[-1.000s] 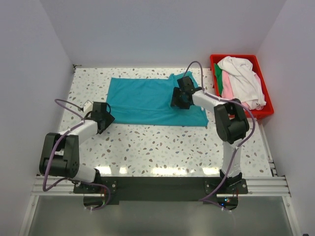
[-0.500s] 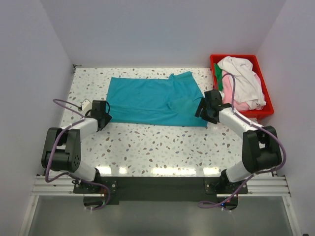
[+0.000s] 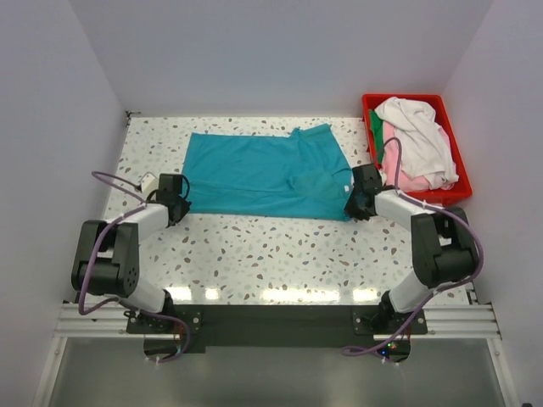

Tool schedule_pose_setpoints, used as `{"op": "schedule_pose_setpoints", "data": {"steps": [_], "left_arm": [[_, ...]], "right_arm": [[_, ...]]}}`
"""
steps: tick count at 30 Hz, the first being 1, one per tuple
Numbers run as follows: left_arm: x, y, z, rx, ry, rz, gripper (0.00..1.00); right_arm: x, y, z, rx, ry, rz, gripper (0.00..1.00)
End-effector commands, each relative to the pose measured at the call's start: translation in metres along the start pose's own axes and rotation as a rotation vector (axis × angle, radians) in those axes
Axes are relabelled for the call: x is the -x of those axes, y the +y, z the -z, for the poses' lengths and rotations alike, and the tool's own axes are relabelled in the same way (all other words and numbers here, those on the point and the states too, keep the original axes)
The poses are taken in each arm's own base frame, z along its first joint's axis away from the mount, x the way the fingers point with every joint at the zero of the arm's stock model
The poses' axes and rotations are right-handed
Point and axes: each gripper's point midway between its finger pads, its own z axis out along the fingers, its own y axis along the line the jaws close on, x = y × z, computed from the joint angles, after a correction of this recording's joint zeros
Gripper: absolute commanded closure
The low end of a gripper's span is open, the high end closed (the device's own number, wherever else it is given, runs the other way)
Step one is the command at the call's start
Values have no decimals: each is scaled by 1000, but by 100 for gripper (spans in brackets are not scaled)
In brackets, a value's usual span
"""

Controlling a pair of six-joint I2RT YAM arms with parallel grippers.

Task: Fold and stack the t-shirts
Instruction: Fold the tshirt

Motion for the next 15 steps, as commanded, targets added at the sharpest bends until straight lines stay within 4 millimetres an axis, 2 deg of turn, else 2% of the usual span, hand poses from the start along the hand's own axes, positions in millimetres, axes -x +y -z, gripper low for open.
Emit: {"op": "schedule_pose_setpoints", "data": {"steps": [1,2,3,5,6,8,11,14,15], "left_arm": [[9,6,12,3,-26,1,97],[10,9,13,15,-32,4,100],[11,12,18,20,-34,6,100],[8,22,22,43,-33,15,100],[6,29,25,65,-32,14,100],[7,38,32,78,-42,34,100],[3,58,45,115,-47,51,100],[-3,84,61,157,-56,87,100],[-1,86,70,138,-71,100,100]], "right_arm": [[-7,0,8,37,-12,-26,93],[-8,0,11,46,-15,-28,100],[-16,-5,14,43,-1,-25,100],[-15,-5,28,69,-20,-23,100],[-22,-11,31,57,-4,-18,100],[-21,-12,47,82,-29,-12,100],[-40,-21,62,100,11,-1,100],[-60,-26,83,158,39,-12,100],[-70,-32,92,166,46,-14,100]]}}
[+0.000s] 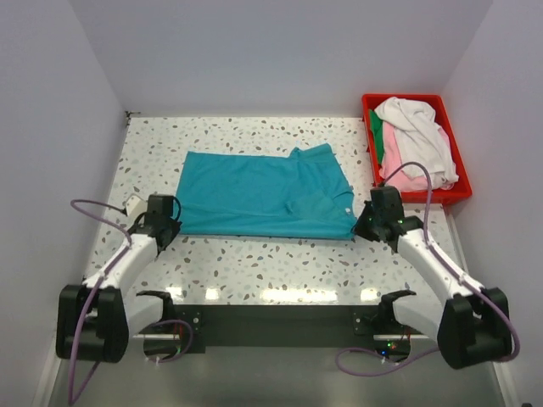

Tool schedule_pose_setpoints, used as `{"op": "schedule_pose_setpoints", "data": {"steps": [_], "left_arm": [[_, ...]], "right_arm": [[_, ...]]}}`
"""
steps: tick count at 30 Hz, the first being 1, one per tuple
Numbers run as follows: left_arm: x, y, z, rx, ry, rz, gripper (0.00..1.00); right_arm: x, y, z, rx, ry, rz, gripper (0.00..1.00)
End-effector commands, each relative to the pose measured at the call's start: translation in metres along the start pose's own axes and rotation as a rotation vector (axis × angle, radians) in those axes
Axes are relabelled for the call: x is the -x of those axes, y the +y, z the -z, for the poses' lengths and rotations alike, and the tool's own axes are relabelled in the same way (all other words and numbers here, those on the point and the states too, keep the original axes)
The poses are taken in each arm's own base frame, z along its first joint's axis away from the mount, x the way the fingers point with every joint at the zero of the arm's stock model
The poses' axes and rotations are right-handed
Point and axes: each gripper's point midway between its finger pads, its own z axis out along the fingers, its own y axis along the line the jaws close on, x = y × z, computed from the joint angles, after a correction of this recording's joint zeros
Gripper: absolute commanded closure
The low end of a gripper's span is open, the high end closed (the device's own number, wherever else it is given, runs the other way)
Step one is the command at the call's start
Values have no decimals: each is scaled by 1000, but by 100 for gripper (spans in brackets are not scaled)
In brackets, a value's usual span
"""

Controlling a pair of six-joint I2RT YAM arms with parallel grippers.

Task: Fold and stack the t-shirts
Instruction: Fold the tshirt

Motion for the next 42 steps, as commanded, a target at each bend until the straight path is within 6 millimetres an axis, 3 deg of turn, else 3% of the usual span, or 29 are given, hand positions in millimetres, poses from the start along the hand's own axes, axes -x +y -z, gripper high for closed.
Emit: {"op": "schedule_pose_setpoints", "data": {"steps": [1,3,4,5,8,11,13,14,15,16,17,18,20,21,23,24,27,30,31,33,34,38,42], "left_arm": [[2,39,16,80,-51,60,100],[7,43,28,49,-79,89,93],[6,44,31,33,-80,91,85],[6,42,35,11,-79,98,62],[12,32,49,-62,-77,100,33],[44,5,69,-145,-152,73,26],[73,-31,79,-233,-217,19,25],[82,-38,87,-253,-236,3,25],[90,-55,81,-266,-245,-12,25],[107,-76,88,-304,-277,-53,26],[117,-97,89,-353,-300,-72,27],[111,-107,67,-317,-261,-127,28],[132,-144,66,-358,-291,-199,30],[135,-163,48,-342,-274,-251,32],[134,-178,29,-324,-247,-350,34],[133,-193,10,-320,-230,-392,35],[120,-208,-30,-281,-173,-497,38],[103,-218,-62,-264,-107,-559,42],[97,-221,-67,-267,-89,-571,43],[89,-225,-79,-252,-83,-582,44],[86,-227,-82,-250,-81,-575,44],[75,-235,-103,-248,-50,-556,44],[73,-241,-116,-232,-45,-533,47]], "right_arm": [[-34,-11,26,26,78,-11,100],[-45,-12,42,68,85,-21,100],[-47,-13,47,72,80,-24,83],[-47,-14,51,74,72,-23,71],[-45,-8,62,119,54,-23,32],[-21,1,66,121,-11,-2,19],[26,25,74,143,-105,55,20],[22,22,65,119,-71,75,20],[51,43,71,160,-136,88,21],[58,50,57,152,-110,116,22],[82,67,60,182,-147,128,23],[99,82,57,213,-186,141,25],[123,103,38,234,-189,185,27],[136,110,31,236,-214,206,27],[149,116,13,209,-217,226,29],[161,121,-6,187,-214,234,30],[176,132,-39,174,-204,271,35],[193,145,-56,183,-227,293,37],[190,143,-74,167,-200,307,37],[205,150,-78,161,-228,313,37],[203,149,-92,153,-211,321,38],[217,157,-108,139,-230,338,38],[217,152,-124,109,-212,352,38]]}}
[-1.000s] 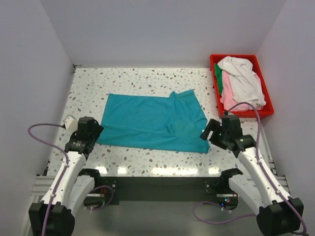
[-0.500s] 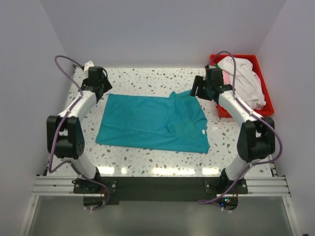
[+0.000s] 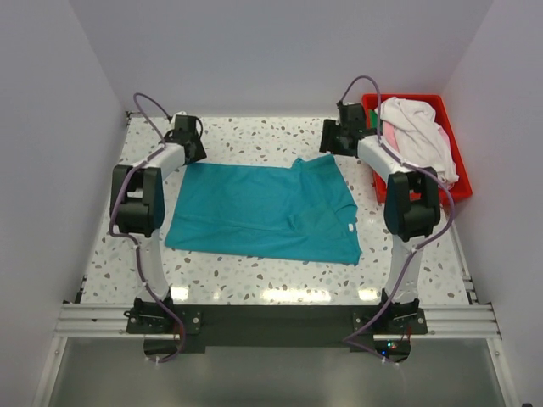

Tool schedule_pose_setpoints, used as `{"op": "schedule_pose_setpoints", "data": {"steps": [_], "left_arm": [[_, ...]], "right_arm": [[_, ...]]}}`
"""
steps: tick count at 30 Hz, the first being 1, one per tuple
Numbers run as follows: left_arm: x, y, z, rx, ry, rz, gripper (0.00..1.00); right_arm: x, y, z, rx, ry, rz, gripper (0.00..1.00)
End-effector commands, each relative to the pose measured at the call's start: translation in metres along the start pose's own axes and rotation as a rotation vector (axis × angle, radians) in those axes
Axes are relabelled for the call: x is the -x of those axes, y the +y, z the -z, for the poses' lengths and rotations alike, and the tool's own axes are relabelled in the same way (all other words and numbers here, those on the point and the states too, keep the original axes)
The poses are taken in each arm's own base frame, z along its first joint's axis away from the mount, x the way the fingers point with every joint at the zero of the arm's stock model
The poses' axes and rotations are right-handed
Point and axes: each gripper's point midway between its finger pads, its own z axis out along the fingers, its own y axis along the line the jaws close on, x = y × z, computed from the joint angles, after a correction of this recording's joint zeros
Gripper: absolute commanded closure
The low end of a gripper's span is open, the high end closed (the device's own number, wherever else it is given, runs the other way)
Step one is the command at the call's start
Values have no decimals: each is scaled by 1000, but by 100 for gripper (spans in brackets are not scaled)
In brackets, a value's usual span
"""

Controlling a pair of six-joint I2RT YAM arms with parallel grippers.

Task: Fold and stack the t-shirts
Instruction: Fold the tshirt

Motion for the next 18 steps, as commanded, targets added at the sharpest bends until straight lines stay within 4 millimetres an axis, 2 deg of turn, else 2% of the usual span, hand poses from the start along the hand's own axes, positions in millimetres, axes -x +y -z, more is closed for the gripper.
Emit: {"op": "schedule_pose_setpoints", "data": {"steps": [1,2,12,18], "left_arm": [[21,-10,-6,-8,-43,36,50],[14,-6,-11,17,-26,32,50],[3,4,-25,94,-1,51,55],[-2,7,-29,108,8,52,65]], "right_arm": [[24,-3,-7,-25,-61,39,38],[22,-2,-12,-28,-56,42,38],[6,-10,-34,-46,-9,56,38],[3,-12,-44,-48,2,67,38]]}}
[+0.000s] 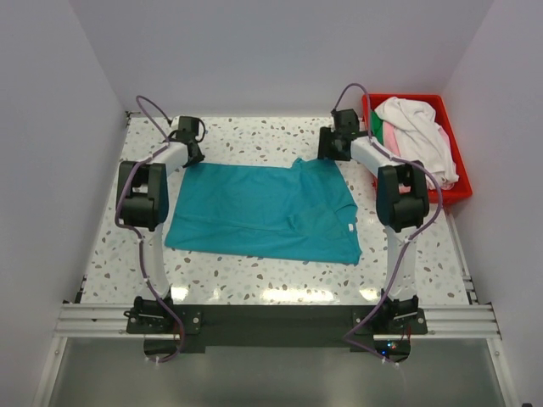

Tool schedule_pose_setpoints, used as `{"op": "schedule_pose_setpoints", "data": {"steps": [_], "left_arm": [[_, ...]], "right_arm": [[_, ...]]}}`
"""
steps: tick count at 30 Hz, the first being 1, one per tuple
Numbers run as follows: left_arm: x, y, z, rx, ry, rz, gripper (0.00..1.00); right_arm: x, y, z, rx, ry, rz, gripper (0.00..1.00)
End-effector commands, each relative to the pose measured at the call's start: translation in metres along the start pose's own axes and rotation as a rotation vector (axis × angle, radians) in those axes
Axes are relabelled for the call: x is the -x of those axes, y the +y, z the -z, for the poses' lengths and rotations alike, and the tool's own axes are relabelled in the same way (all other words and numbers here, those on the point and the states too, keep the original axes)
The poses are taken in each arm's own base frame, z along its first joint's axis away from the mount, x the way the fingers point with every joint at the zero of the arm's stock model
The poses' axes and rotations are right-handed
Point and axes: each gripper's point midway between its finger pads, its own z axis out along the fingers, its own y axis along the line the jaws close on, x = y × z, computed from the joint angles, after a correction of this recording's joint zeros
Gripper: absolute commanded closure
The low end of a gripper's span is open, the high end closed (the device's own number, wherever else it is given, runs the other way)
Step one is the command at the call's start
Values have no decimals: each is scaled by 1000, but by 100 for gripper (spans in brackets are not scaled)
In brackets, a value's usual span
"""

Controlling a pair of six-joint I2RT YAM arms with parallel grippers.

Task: Fold and stack the t-shirts
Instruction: Fold the tshirt

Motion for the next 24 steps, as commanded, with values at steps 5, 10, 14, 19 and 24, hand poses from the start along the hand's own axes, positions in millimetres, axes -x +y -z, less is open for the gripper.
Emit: {"op": "schedule_pose_setpoints", "data": {"steps": [5,10,14,19,24], "left_arm": [[6,-4,-5,11,-7,18,79],[4,-6,-7,3,-2,18,92],[7,-9,-4,-16,-8,23,100],[22,-13,6,-44,-45,42,100],[43,-16,22,-87,-97,77,100]], "right_arm": [[22,1,-5,10,-48,15,38],[14,4,-5,31,-32,2,54],[19,7,-1,43,-43,-9,83],[36,7,10,48,-82,-28,100],[55,4,28,55,-140,-55,100]]}}
